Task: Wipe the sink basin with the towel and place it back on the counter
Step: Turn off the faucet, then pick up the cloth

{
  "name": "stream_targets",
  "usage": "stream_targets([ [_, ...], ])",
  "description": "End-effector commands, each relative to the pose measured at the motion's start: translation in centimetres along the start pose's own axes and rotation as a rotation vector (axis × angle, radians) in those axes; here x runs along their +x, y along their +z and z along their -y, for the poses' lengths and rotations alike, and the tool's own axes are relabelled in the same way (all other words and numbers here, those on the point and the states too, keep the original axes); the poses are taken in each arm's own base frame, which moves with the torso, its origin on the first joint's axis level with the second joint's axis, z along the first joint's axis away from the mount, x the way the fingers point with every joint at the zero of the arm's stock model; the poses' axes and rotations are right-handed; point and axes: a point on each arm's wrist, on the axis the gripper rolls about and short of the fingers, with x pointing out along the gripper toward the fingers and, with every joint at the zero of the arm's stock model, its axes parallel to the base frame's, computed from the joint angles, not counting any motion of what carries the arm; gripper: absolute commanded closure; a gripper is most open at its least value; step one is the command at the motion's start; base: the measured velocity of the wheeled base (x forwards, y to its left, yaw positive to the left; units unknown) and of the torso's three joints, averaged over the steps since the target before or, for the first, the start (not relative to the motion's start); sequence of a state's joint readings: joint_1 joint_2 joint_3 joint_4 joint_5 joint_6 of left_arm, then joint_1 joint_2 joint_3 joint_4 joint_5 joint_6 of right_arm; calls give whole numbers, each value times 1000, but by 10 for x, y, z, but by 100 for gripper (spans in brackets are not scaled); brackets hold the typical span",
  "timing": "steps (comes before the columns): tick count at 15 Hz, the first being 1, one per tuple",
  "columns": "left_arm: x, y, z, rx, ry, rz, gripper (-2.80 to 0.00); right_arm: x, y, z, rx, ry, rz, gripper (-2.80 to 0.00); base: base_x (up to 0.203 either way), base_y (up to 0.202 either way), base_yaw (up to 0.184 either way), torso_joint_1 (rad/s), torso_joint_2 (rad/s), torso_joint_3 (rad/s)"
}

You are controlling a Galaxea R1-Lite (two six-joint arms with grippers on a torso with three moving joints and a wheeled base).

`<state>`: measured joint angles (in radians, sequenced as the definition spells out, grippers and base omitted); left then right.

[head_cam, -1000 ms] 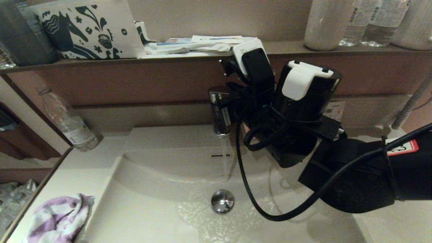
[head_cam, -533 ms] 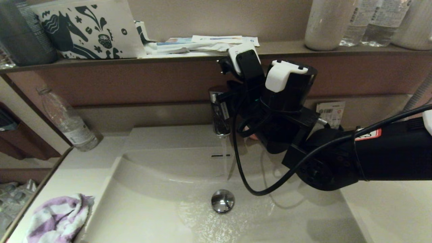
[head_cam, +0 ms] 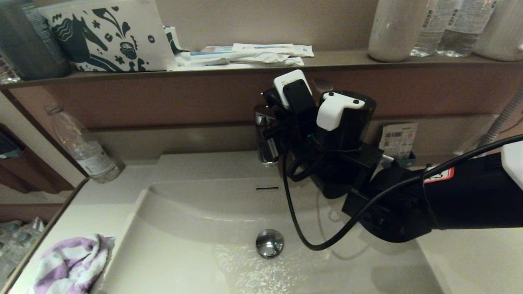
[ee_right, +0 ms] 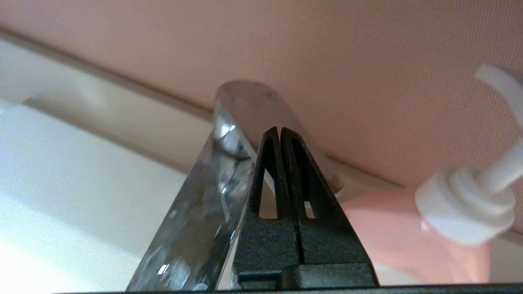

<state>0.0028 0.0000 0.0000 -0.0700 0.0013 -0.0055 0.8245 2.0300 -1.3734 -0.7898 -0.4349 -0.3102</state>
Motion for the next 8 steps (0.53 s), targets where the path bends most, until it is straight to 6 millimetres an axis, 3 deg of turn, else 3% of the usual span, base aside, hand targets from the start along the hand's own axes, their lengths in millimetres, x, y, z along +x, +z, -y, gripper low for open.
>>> stream_targets([
  [1, 0, 0, 0, -1, 1, -1, 0, -2, -5, 1, -10, 0, -20, 0, 0, 0, 0, 0, 0, 0],
  [4, 0, 0, 0, -1, 1, -1, 0, -14, 18, 11, 19, -10, 31, 0, 0, 0, 0, 0, 0, 0],
  [6, 0, 0, 0, -1, 1, -1, 0, -37, 30, 26, 35, -12, 40, 0, 0, 0, 0, 0, 0, 0],
  [8, 0, 0, 0, -1, 1, -1, 0, -69, 29, 47, 37, -21, 12, 0, 0, 0, 0, 0, 0, 0],
])
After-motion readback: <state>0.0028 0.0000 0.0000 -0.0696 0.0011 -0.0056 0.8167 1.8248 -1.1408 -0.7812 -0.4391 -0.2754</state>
